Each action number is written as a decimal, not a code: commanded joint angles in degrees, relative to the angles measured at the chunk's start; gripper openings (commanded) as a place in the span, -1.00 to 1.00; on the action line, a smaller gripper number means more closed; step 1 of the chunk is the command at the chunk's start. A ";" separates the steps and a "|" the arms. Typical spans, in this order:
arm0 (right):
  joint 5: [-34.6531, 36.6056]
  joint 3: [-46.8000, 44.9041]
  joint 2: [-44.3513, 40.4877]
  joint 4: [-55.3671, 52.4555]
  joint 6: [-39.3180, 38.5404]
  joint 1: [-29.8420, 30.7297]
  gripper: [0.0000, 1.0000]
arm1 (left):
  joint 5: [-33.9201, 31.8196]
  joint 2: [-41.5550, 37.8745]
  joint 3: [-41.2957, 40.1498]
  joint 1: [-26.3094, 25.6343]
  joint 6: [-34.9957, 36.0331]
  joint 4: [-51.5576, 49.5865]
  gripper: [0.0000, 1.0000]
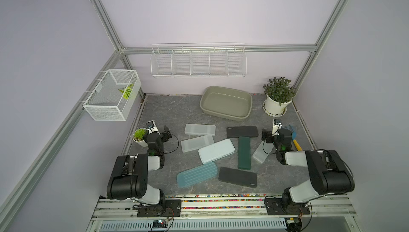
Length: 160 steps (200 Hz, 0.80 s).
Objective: Put the pencil case into the storage box
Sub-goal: Move the storage box to the center of the board.
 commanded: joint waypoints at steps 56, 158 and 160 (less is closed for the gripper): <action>-0.38 0.62 -0.95 0.41 0.21 -0.17 0.98 | 0.50 -0.41 0.57 -0.16 0.96 0.36 1.00; 4.98 2.14 -4.32 -2.88 1.96 -0.26 0.98 | 3.25 -5.77 5.31 -0.25 2.89 -10.90 0.72; 4.98 2.73 -5.08 -4.78 2.04 -0.24 0.98 | 4.48 -6.85 6.68 -0.29 3.40 -13.47 0.69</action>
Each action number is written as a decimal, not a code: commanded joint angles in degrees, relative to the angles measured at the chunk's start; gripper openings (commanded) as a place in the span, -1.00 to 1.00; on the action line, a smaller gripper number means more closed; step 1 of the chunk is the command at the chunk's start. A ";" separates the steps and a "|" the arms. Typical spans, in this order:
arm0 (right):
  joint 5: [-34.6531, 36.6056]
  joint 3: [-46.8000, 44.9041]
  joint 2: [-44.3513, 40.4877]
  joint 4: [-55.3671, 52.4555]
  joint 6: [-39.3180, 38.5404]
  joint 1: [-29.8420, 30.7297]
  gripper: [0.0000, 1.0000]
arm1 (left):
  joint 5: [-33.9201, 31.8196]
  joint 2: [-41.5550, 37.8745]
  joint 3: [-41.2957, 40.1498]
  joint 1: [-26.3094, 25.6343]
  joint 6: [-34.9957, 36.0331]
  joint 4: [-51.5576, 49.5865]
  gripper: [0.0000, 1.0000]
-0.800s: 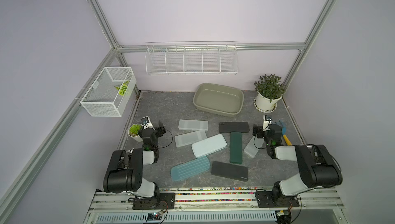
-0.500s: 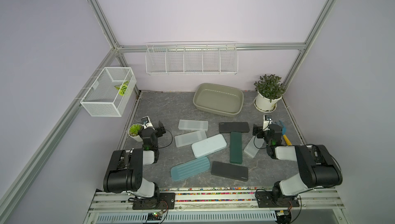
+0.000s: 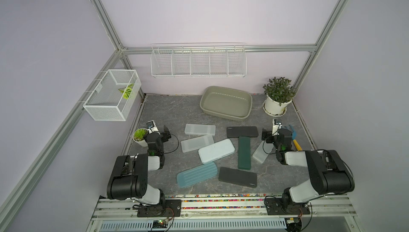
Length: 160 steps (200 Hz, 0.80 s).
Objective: Put the pencil case into the storage box
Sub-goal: Move the storage box to the center of the board.
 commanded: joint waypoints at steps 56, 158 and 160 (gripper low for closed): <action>1.61 30.97 -6.89 -55.55 12.27 4.25 0.98 | 13.60 -3.27 38.26 -8.00 1.11 -54.86 0.35; -2.99 45.81 -1.71 -74.50 25.80 14.57 0.94 | 22.43 36.98 86.96 -16.66 -2.65 -74.66 0.05; -3.06 45.69 -1.82 -74.55 25.85 14.57 0.94 | 22.53 37.51 87.57 -16.74 -2.59 -74.79 0.05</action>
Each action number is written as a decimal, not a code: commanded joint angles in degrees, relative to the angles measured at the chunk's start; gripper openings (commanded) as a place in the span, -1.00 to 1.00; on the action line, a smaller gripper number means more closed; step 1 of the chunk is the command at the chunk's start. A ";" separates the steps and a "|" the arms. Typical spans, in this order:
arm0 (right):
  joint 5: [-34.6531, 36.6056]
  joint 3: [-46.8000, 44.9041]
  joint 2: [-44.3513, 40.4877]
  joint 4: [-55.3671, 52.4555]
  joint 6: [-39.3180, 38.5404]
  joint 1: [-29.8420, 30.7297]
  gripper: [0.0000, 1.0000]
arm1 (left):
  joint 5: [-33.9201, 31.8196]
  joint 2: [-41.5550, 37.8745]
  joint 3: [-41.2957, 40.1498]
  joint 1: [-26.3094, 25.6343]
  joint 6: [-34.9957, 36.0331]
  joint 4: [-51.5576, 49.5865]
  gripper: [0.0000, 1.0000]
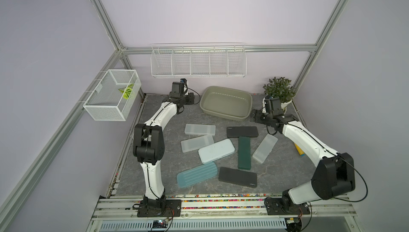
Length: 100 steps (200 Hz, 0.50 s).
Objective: Put the pencil case into the storage box
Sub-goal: Move the storage box to the center of the board.
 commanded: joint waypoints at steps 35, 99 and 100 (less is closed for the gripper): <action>-2.26 -0.50 -1.01 -7.14 2.80 0.53 0.94 | 5.99 12.31 14.05 -2.29 -2.06 -6.50 0.12; -2.69 -0.06 -0.48 -9.28 3.73 0.58 0.94 | 7.59 20.66 20.50 -4.35 -4.14 -5.88 0.08; -2.73 -0.06 -0.48 -9.27 3.75 0.55 0.94 | 7.50 20.73 20.55 -4.36 -4.18 -5.88 0.08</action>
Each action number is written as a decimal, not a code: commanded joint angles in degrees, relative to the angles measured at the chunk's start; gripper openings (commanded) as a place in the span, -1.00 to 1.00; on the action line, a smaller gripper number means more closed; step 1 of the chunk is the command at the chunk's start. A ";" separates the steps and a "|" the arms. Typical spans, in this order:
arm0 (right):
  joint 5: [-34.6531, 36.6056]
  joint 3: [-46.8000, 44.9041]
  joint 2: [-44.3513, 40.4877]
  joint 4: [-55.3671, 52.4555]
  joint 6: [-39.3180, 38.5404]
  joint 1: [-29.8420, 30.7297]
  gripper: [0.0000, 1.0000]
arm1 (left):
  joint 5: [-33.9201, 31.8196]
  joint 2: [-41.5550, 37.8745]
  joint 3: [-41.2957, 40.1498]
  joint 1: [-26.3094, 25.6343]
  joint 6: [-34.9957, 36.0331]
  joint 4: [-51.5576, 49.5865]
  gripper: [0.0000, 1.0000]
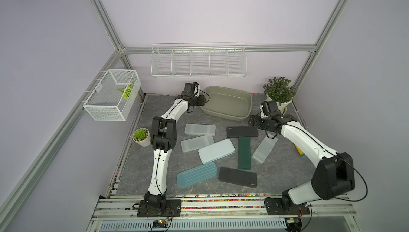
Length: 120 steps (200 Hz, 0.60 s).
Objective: Put the pencil case into the storage box
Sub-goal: Move the storage box to the center of the board.
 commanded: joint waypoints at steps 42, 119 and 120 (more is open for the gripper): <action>-0.26 0.37 -0.71 -3.06 1.88 -0.12 0.94 | -2.46 4.21 2.34 -1.02 -0.25 -2.01 -0.28; 0.58 -0.50 -1.72 -4.70 2.43 -0.07 0.96 | -7.63 -1.83 0.32 -1.08 3.39 -3.98 0.32; 0.60 -0.46 -1.80 -4.72 2.44 -0.10 0.96 | -7.65 -2.07 0.25 -1.12 3.42 -3.92 0.33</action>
